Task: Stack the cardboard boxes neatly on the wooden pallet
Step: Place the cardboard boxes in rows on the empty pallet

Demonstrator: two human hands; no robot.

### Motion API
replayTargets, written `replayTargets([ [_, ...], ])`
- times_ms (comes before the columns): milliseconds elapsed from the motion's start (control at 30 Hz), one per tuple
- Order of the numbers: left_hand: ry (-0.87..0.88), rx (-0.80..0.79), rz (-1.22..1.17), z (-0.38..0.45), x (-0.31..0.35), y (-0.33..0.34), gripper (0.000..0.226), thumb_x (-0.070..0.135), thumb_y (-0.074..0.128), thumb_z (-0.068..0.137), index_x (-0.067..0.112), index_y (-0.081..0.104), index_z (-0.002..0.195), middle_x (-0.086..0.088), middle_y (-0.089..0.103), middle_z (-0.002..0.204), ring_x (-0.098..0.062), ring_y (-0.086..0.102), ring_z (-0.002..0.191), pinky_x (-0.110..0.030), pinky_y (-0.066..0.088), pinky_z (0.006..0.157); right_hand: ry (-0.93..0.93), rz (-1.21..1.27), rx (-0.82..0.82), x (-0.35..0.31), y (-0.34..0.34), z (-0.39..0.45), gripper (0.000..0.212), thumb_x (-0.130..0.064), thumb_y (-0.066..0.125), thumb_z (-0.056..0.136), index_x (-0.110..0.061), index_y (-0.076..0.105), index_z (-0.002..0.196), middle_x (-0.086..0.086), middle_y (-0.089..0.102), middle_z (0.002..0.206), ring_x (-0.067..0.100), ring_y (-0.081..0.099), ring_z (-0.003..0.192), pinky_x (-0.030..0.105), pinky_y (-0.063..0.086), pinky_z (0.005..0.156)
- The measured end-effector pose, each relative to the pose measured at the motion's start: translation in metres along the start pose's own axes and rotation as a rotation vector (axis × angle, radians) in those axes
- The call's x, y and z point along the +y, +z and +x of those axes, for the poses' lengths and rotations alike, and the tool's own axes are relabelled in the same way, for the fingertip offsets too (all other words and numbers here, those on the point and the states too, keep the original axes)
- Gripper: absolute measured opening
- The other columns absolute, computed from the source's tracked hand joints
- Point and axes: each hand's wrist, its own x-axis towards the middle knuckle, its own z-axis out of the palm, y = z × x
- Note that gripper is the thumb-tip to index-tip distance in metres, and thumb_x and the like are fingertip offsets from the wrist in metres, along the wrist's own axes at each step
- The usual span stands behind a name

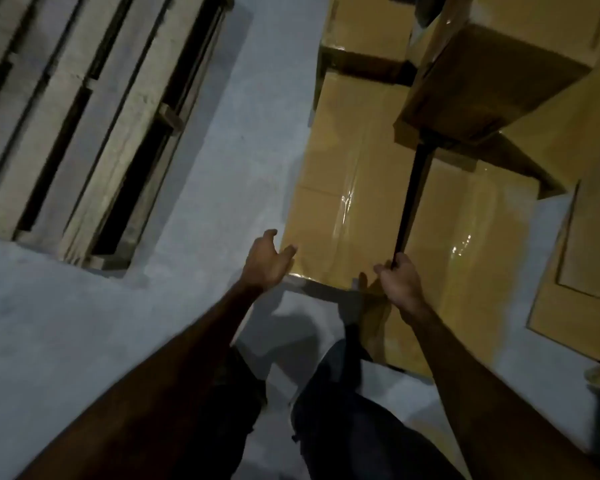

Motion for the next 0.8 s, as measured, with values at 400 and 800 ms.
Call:
replayTargets([
  [400,-0.091,0.108,-0.414,-0.009,-0.023,0.026,0.024,0.033,0.071,0.089,0.026,0.075,0.112,0.008,0.078,0.101,-0.020,0.073,0.093,-0.043,0.062,0.087,0.076,0.401,0.120,0.023,0.028,0.005,0.073,-0.018,0.065,0.099,-0.018,0.032,0.164,-0.002,0.042,0.161,0.023,0.045,0.143,0.044,0.040,0.121],
  [800,-0.029,0.413,-0.677,-0.195,0.099,-0.152,0.011,0.024,0.073,0.096,0.013,0.077,0.096,0.000,0.076,0.092,0.004,0.068,0.075,-0.014,0.053,0.067,0.003,0.641,0.130,-0.115,-0.068,-0.205,0.038,-0.032,0.075,0.097,-0.015,0.070,0.131,-0.002,0.071,0.123,0.009,0.067,0.108,0.020,0.053,0.084],
])
